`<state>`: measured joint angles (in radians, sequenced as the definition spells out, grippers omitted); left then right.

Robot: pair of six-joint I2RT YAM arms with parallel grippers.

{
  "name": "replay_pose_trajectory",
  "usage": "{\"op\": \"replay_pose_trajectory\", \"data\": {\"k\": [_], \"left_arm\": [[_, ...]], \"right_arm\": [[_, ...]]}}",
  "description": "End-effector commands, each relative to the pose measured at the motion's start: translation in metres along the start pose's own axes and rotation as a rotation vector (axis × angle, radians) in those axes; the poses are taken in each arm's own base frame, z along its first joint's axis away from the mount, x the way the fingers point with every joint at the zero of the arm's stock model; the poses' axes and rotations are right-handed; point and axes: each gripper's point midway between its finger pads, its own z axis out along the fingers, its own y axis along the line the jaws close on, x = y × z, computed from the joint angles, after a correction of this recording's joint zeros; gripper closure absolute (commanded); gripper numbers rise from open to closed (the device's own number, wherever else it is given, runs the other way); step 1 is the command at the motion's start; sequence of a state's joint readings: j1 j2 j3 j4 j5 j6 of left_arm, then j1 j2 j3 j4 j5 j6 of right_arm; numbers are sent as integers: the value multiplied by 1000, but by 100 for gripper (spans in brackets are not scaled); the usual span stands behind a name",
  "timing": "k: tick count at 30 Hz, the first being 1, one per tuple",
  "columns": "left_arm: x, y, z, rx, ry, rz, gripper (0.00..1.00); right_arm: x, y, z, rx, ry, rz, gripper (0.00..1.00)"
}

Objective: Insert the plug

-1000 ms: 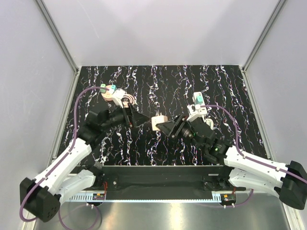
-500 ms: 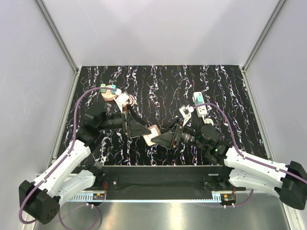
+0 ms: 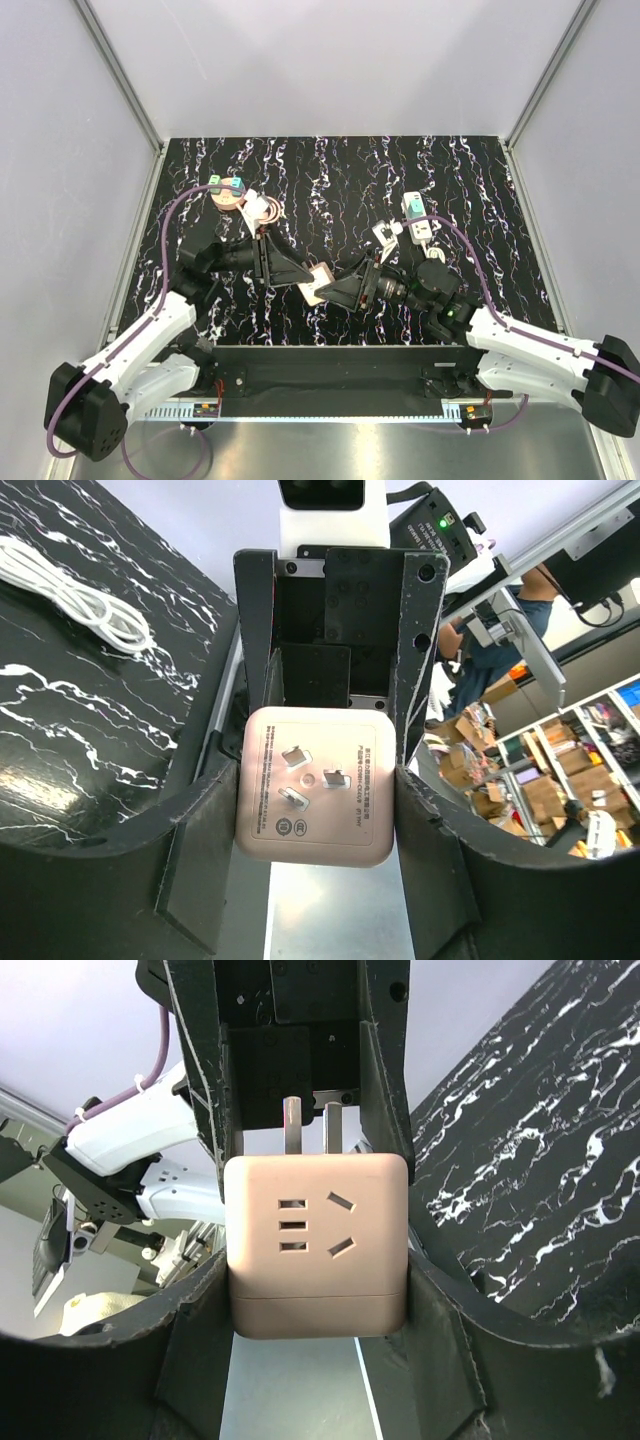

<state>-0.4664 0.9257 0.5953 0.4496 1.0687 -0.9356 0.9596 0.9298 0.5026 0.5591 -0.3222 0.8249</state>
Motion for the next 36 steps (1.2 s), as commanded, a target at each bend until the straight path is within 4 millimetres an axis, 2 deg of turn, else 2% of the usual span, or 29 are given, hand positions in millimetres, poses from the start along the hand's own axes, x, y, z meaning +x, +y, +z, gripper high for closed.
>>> {"op": "replay_pose_trajectory", "data": {"k": [1, 3, 5, 6, 7, 9, 10, 14, 18, 21, 25, 26, 27, 28, 29, 30, 31, 33, 36], "left_arm": [[3, 0, 3, 29, 16, -42, 80], [3, 2, 4, 25, 20, -65, 88], [2, 3, 5, 22, 19, -83, 100], [2, 6, 5, 17, 20, -100, 100], [-1, 6, 6, 12, 15, -115, 100], [-2, 10, 8, 4, 12, -142, 100], [-4, 9, 8, 6, 6, -154, 100], [-11, 6, 11, 25, -7, -172, 100], [-18, 7, 13, 20, -25, -193, 100], [-22, 11, 15, 7, -31, -229, 100], [-30, 18, 18, -32, -13, -267, 100], [-33, 21, 19, -43, -10, -276, 100], [-36, 22, 20, -59, -7, -292, 100], [-38, 27, 20, -78, -14, -301, 100], [-40, 33, 21, -94, -17, -325, 100], [-43, 36, 21, -102, -24, -344, 100], [-47, 38, 22, -109, -37, -380, 100], [-51, 44, 23, -112, -50, -420, 100], [-55, 51, 23, -101, -66, -509, 100]], "right_arm": [[-30, 32, -2, -88, -108, -58, 71], [-31, 28, -3, -62, -114, -69, 63], [-32, 22, -4, -26, -115, -86, 51], [-33, 21, -5, -12, -114, -95, 47], [-32, 16, -7, 17, -111, -100, 37], [-36, 13, -9, 53, -110, -137, 29], [-34, 5, -12, 105, -94, -144, 23], [-38, -2, -21, 190, -72, -210, 11], [-40, -5, -26, 221, -66, -239, 8], [-52, -2, -36, 258, -84, -314, 5], [-72, -24, -56, 463, -91, -421, 5], [-86, -15, -56, 473, -101, -470, 6], [-83, -29, -55, 541, -54, -484, 6], [-87, -31, -53, 569, -35, -506, 6], [-102, -21, -50, 575, -40, -554, 6], [-99, -35, -47, 638, 13, -577, 4], [-114, -26, -44, 646, -8, -609, 1], [-122, -29, -42, 693, 14, -711, 0], [-138, -16, -40, 676, 9, -889, 0]]}}
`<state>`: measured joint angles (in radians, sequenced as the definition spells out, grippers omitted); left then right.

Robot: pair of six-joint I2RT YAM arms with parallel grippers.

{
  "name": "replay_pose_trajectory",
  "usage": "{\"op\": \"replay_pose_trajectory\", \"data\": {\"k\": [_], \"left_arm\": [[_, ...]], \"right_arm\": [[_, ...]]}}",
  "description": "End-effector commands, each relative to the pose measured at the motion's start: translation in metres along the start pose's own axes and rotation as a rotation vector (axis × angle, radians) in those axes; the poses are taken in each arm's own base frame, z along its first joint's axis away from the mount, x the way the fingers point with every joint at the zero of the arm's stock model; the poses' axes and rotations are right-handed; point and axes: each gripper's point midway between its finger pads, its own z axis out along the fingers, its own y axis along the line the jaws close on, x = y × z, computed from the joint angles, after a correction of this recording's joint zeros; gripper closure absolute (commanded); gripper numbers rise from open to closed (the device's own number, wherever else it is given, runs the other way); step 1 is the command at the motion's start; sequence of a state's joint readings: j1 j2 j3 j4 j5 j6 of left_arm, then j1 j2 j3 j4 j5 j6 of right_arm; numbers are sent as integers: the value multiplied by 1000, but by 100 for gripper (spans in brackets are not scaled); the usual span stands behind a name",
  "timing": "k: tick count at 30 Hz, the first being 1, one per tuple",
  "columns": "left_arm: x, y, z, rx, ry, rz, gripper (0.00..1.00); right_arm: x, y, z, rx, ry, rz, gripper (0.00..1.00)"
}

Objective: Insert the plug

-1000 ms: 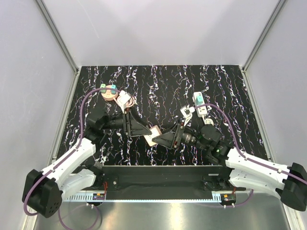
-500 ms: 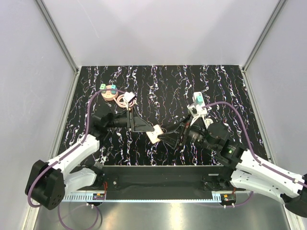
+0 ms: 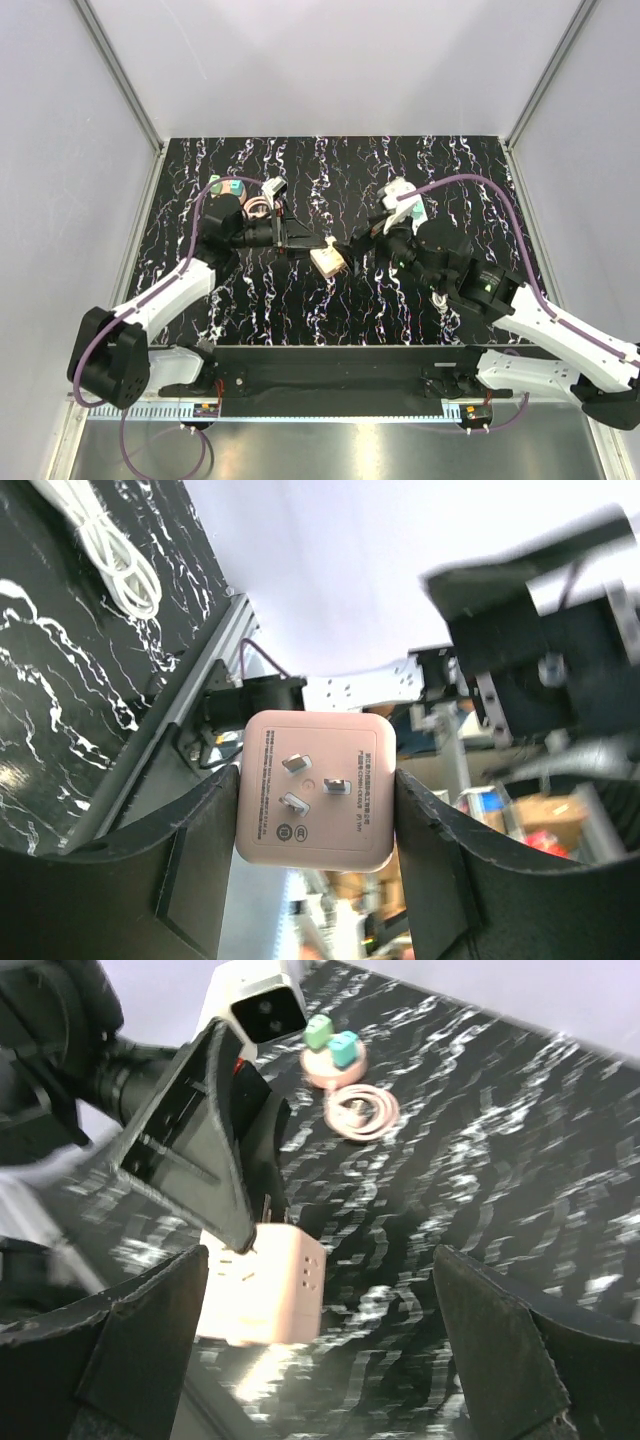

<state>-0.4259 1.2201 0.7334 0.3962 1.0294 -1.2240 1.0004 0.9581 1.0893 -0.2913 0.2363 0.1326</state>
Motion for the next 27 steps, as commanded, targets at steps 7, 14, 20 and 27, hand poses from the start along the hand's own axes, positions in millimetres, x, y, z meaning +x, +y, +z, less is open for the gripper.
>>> {"op": "replay_pose_trajectory", "data": {"k": [7, 14, 20, 27], "left_arm": [[-33, -20, 6, 58, -43, -66, 100], [-42, -26, 9, 64, -41, -88, 100], [-47, -32, 8, 47, -79, -52, 100], [-71, -12, -16, -234, -357, 92, 100]], "right_arm": [[-4, 0, -7, -54, -32, -636, 0], [28, 31, -19, -199, -53, -925, 0], [32, 37, -16, -184, -57, -1016, 0], [35, 32, -14, -147, -77, -1019, 0]]}}
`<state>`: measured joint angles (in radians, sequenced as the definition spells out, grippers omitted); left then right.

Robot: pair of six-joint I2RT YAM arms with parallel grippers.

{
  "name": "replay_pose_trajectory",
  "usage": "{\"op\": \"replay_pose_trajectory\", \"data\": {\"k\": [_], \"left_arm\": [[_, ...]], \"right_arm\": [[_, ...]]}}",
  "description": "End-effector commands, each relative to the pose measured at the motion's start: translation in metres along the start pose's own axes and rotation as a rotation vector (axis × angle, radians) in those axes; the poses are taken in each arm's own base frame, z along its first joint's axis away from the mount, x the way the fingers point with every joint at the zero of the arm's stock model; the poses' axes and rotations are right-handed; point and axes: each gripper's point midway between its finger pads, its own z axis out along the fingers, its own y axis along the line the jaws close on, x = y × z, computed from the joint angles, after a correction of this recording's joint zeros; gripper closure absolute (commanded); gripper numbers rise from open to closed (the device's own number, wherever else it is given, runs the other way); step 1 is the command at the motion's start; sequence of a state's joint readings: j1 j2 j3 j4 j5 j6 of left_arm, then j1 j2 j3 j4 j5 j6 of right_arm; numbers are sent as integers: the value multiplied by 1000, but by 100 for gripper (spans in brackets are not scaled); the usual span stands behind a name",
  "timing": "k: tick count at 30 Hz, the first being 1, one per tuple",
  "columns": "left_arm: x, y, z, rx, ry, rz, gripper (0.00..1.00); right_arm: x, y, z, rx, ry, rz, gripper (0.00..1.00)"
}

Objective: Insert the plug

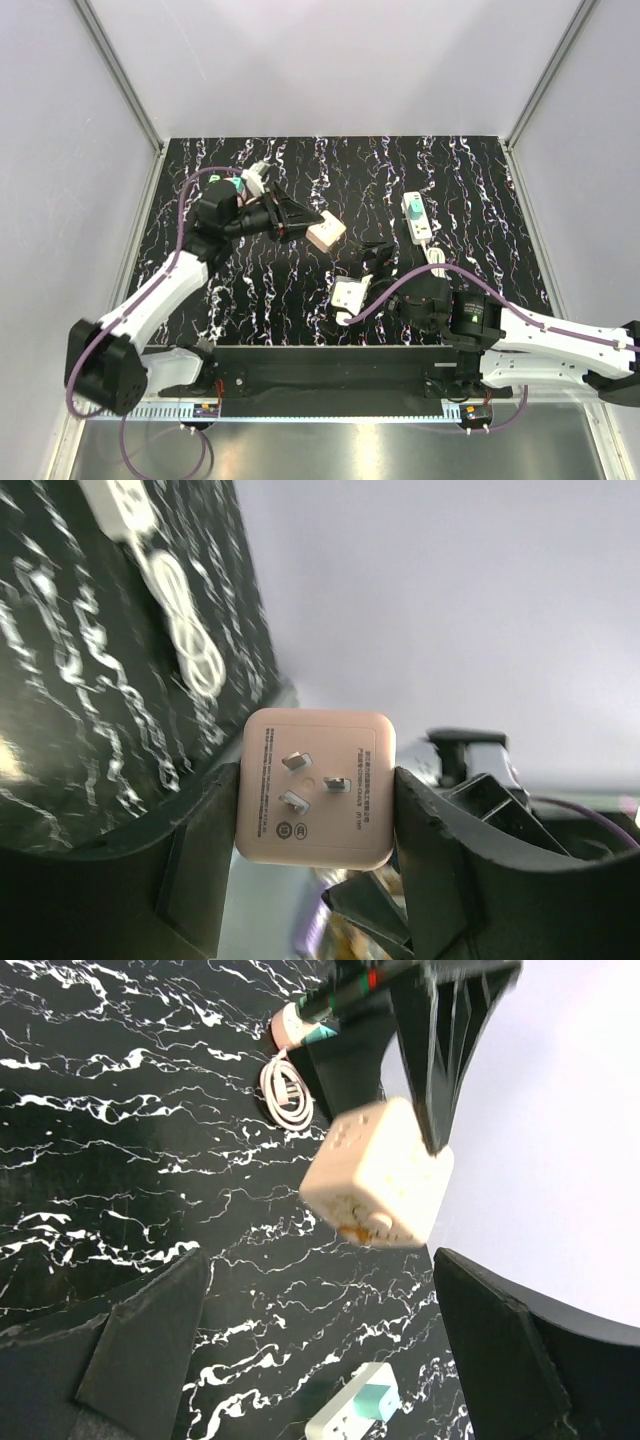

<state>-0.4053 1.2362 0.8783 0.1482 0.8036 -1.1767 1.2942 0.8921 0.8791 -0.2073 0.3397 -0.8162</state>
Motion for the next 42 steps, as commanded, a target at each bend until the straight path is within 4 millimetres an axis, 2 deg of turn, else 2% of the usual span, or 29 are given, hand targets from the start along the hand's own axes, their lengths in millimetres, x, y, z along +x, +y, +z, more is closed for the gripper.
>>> {"op": "replay_pose_trajectory", "data": {"k": [1, 3, 8, 16, 21, 28, 34, 42], "left_arm": [[-23, -19, -21, -67, -191, 143, 100], [-26, -11, -25, -120, -237, 123, 100], [-30, -4, -39, -173, -330, 105, 100], [-25, -6, -42, -162, -328, 94, 100], [-18, -10, -39, -132, -286, 70, 100], [-3, -27, -31, -11, -180, -5, 100], [9, -39, -30, 40, -101, -67, 100], [14, -36, -32, 50, -86, -87, 100]], "right_arm": [[-10, -15, -2, 73, -30, -9, 0], [-9, -13, 0, 73, -30, -13, 0], [-9, -13, 4, 91, -34, -20, 0], [-12, -13, 10, 104, -45, -22, 0], [-6, -9, 16, 102, -25, -61, 0], [-9, -22, 33, 222, -32, -202, 0], [-15, -28, 38, 285, -59, -305, 0], [-22, -35, 39, 345, -83, -370, 6]]}}
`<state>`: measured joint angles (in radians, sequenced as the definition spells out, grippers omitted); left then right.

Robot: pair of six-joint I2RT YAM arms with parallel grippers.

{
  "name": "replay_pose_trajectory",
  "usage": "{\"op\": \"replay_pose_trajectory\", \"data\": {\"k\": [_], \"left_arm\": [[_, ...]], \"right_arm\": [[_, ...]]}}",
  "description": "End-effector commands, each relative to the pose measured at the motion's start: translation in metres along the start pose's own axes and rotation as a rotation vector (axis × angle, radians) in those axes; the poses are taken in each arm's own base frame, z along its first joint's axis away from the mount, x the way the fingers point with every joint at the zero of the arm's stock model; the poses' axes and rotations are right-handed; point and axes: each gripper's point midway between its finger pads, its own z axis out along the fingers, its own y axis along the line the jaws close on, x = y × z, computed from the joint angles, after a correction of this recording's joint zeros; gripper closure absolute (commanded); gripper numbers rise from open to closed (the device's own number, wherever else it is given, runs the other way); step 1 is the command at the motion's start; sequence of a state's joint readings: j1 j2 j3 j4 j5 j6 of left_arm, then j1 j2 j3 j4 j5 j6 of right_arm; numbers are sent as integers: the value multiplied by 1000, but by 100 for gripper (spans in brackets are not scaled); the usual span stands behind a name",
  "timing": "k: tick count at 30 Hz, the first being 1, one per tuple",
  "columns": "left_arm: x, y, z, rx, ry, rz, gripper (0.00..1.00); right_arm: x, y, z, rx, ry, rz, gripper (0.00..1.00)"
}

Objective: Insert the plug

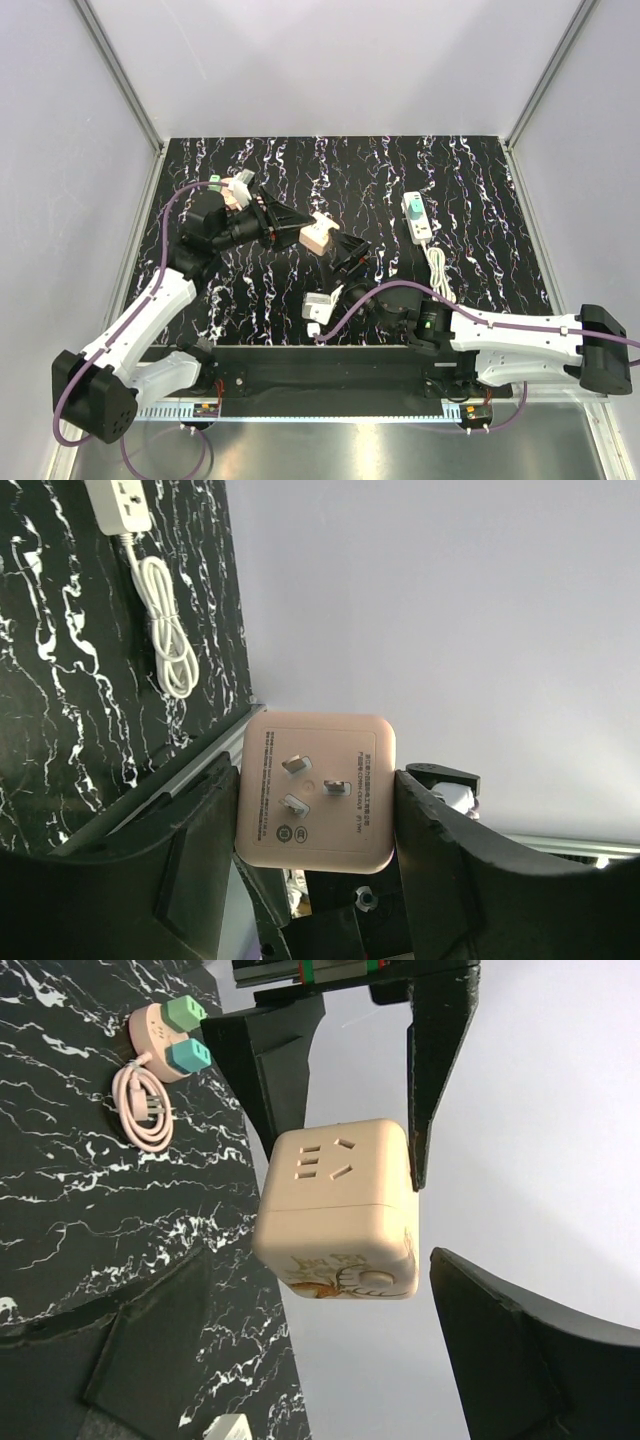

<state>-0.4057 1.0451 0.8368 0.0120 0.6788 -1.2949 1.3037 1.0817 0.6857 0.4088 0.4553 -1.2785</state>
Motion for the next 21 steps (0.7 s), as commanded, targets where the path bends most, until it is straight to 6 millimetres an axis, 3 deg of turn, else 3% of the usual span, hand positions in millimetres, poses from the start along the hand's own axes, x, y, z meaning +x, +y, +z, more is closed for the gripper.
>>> {"op": "replay_pose_trajectory", "data": {"k": [1, 6, 21], "left_arm": [[9, -19, -5, 91, 38, 18, 100], [12, -17, -6, 92, 44, 15, 100], [19, -12, -3, 115, 98, -21, 100]], "right_arm": [[-12, -29, 0, 105, -36, -5, 7], [-12, -29, 3, 111, -30, -60, 10], [0, -2, 8, 17, 26, -208, 19]]}}
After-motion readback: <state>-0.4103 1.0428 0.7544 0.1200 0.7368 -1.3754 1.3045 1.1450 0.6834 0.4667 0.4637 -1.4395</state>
